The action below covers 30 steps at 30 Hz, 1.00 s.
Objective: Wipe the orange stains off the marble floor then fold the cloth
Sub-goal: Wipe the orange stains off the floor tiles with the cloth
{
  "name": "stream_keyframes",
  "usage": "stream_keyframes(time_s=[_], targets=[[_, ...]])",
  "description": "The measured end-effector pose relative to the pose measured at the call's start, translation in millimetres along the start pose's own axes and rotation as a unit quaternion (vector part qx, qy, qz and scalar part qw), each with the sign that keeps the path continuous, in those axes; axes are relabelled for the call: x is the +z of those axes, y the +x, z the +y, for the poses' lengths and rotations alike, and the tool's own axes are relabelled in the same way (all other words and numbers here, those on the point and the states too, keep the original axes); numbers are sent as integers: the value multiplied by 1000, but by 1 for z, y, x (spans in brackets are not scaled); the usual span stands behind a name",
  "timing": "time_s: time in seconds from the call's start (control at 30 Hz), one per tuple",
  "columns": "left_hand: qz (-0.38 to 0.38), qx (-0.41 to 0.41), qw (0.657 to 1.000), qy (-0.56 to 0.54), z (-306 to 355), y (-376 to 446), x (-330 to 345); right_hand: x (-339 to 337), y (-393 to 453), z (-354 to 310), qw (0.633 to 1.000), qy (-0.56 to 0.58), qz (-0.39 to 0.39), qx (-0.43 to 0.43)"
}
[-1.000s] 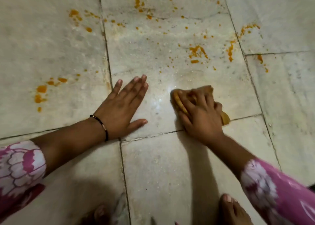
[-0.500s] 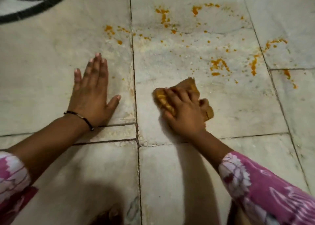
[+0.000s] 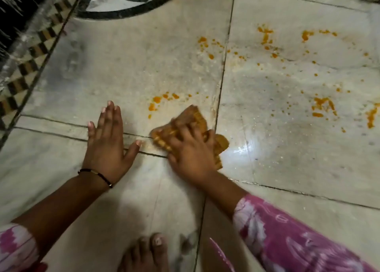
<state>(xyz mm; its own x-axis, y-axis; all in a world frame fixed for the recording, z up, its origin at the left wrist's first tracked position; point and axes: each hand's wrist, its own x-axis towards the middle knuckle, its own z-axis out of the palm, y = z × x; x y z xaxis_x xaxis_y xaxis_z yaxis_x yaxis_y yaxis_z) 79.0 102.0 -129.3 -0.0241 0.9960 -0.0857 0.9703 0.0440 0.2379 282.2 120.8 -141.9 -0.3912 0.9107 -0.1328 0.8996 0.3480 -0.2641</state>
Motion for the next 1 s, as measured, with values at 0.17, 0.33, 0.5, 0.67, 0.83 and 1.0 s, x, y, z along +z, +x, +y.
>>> stream_keyframes(time_s=[0.17, 0.33, 0.5, 0.67, 0.83, 1.0], targets=[[-27, -13, 1000, -2, -10, 4, 21, -24, -7, 80, 991, -24, 60, 118], [-33, 7, 999, 22, -11, 10, 25, -4, -48, 27, 996, -35, 62, 45], [-10, 21, 999, -35, -18, 9, 24, 1, 29, -30, 998, 23, -4, -66], [-15, -3, 1000, 13, -14, 12, 28, -23, 106, 11, 998, 28, -44, -36], [4, -5, 1000, 13, -12, 11, 29, -32, 52, 52, 996, -57, -58, 28], [27, -5, 1000, 11, -9, 12, 28, -20, 14, 3, 988, -107, -86, -68]])
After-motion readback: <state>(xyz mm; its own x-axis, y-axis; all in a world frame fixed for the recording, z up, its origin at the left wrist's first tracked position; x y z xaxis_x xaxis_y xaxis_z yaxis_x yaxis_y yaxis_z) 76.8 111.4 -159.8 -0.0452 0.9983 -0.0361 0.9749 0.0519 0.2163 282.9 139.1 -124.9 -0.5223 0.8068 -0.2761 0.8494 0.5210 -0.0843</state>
